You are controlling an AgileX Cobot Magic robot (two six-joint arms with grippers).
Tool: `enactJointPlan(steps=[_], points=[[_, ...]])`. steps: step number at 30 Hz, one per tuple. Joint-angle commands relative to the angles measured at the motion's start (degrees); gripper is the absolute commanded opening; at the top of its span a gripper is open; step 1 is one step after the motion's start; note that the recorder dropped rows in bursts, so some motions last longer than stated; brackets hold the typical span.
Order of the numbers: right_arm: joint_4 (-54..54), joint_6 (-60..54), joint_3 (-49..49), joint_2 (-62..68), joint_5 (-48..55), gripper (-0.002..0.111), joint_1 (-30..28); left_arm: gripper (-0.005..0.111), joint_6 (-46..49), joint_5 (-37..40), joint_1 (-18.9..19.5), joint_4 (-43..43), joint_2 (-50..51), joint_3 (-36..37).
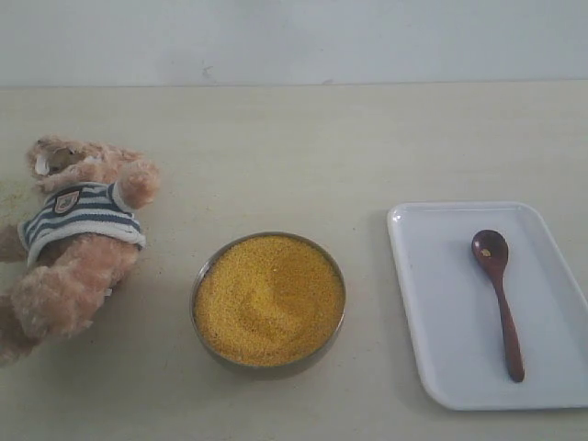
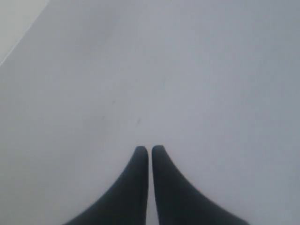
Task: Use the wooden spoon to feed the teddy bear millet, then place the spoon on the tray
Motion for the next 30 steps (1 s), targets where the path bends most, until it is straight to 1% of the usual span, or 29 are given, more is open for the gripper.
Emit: enactJointPlan(steps=[1,4,6,7,9,11,12,13,14,15,16,17,18,19,20,22,24,28,30], points=[[-0.23,0.26,0.26,-0.24,-0.42,0.001,-0.16,0.005,-2.05,-13.20,0.19,-0.67,3.52,-8.08],[-0.23,0.26,0.26,-0.24,-0.42,0.001,-0.16,0.005,1.02,-9.60,0.19,2.40,11.26,-18.22],[-0.23,0.26,0.26,-0.24,-0.42,0.001,-0.16,0.005,1.15,-2.53,0.19,8.59,16.75,-26.14],[-0.23,0.26,0.26,-0.24,-0.42,0.001,-0.16,0.005,1.42,3.76,0.19,13.02,19.96,-30.33],[-0.23,0.26,0.26,-0.24,-0.42,0.001,-0.16,0.005,1.42,19.86,0.19,19.55,26.10,-38.07],[-0.23,0.26,0.26,-0.24,-0.42,0.001,-0.16,0.007,1.19,39.45,0.19,21.47,33.37,-45.67],[-0.23,0.26,0.26,-0.24,-0.42,0.001,-0.16,0.013,2.51,52.59,0.19,21.44,40.80,-50.47],[-0.23,0.26,0.26,-0.24,-0.42,0.001,-0.16,0.019,4.23,57.62,0.19,20.86,44.23,-52.07],[-0.23,0.26,0.26,-0.24,-0.42,0.001,-0.16,0.036,12.16,64.65,0.19,15.43,50.50,-53.41],[-0.23,0.26,0.26,-0.24,-0.42,0.001,-0.16,0.047,15.45,67.13,0.19,12.61,52.84,-53.41],[-0.23,0.26,0.26,-0.24,-0.42,0.001,-0.16,0.069,20.25,70.47,0.19,4.34,58.07,-52.85],[-0.23,0.26,0.26,-0.24,-0.42,0.001,-0.16,0.078,21.93,71.37,0.19,0.53,60.01,-52.52],[-0.23,0.26,0.26,-0.24,-0.42,0.001,-0.16,0.093,27.59,72.35,0.19,-5.09,64.38,-51.51],[-0.23,0.26,0.26,-0.24,-0.42,0.001,-0.16,0.096,29.41,72.35,0.19,-6.55,66.00,-51.00],[-0.23,0.26,0.26,-0.24,-0.42,0.001,-0.16,0.100,31.34,72.35,0.19,-7.90,69.80,-50.03],[-0.23,0.26,0.26,-0.24,-0.42,0.001,-0.16,0.100,31.47,71.76,0.19,-8.02,74.98,-49.18],[-0.23,0.26,0.26,-0.24,-0.42,0.001,-0.16,0.100,32.22,71.04,-0.17,-9.98,79.33,-48.94],[-0.23,0.26,0.26,-0.24,-0.42,0.001,-0.16,0.100,35.43,66.96,-3.99,-10.45,86.42,-48.94],[-0.23,0.26,0.26,-0.24,-0.42,0.001,-0.16,0.100,35.43,66.17,-4.92,-10.15,88.87,-48.94]])
